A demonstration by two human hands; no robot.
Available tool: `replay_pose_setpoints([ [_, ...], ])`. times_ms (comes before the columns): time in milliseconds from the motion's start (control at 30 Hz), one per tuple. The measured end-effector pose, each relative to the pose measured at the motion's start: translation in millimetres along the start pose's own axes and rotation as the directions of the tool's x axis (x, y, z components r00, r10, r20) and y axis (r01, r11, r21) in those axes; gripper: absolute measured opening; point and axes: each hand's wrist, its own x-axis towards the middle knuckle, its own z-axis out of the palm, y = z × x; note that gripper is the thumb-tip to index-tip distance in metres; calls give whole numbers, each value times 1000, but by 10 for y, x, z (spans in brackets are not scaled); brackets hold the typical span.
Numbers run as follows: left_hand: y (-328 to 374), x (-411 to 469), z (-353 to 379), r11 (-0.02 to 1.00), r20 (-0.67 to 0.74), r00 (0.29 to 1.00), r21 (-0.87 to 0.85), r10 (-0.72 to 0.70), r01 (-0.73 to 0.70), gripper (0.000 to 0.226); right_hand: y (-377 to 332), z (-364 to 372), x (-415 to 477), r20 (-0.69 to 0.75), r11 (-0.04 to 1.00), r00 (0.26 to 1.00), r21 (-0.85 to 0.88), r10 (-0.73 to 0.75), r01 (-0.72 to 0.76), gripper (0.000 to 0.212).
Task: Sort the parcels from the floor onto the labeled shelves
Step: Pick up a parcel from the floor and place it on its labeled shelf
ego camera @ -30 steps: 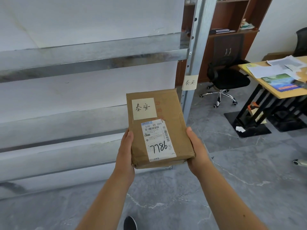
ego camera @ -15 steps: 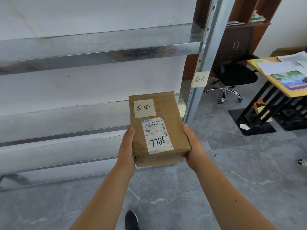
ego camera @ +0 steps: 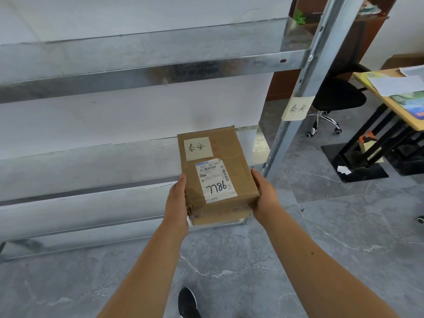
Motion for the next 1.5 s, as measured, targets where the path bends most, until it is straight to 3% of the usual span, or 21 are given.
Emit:
replay_pose_setpoints([
  [367, 205, 507, -110, 999, 35, 999, 29, -18, 17, 43, 35, 335, 247, 3, 1000, 1000, -17, -25, 25, 31],
  [433, 267, 583, -135, 1000, 49, 999, 18, -21, 20, 43, 32, 415, 279, 21, 998, 999, -32, -44, 45, 38],
  [567, 364, 724, -193, 998, 154, 988, 58, 28, -37, 31, 5, 567, 385, -13, 996, 999, -77, -52, 51, 73],
  [733, 446, 918, -302, 972, 289, 955, 197, 70, -131, 50, 36, 662, 514, -74, 994, 997, -107, -14, 6, 73],
  [900, 610, 1003, -360, 927, 351, 935, 330, 56, -180, 37, -49, 722, 505, -98, 989, 995, -149, -36, 21, 57],
  [1067, 546, 979, -281, 939, 251, 967, 317, 52, -132, 35, -109, 704, 563, -59, 983, 996, -177, -61, 50, 69],
  [1100, 530, 977, -280, 943, 226, 972, 306, 60, -130, 43, -101, 691, 580, -50, 982, 997, -180, -67, 57, 73],
  [1200, 531, 960, -295, 933, 106, 991, 342, 85, -117, 102, -57, 691, 520, -40, 974, 994, -206, -104, 94, 78],
  [1233, 538, 962, -311, 923, 72, 993, 370, 89, -109, 108, -24, 697, 484, -48, 972, 992, -211, -116, 103, 79],
  [1367, 594, 954, -375, 926, -11, 998, 373, 69, -60, 71, 175, 727, 336, -37, 969, 989, -207, -146, 136, 88],
  [1433, 617, 957, -413, 943, -56, 995, 328, 77, -55, 63, 232, 769, 285, -44, 962, 983, -216, -178, 165, 75],
  [1500, 638, 963, -449, 958, -109, 988, 277, 112, -78, 59, 276, 835, 226, -63, 954, 973, -223, -221, 202, 48],
])
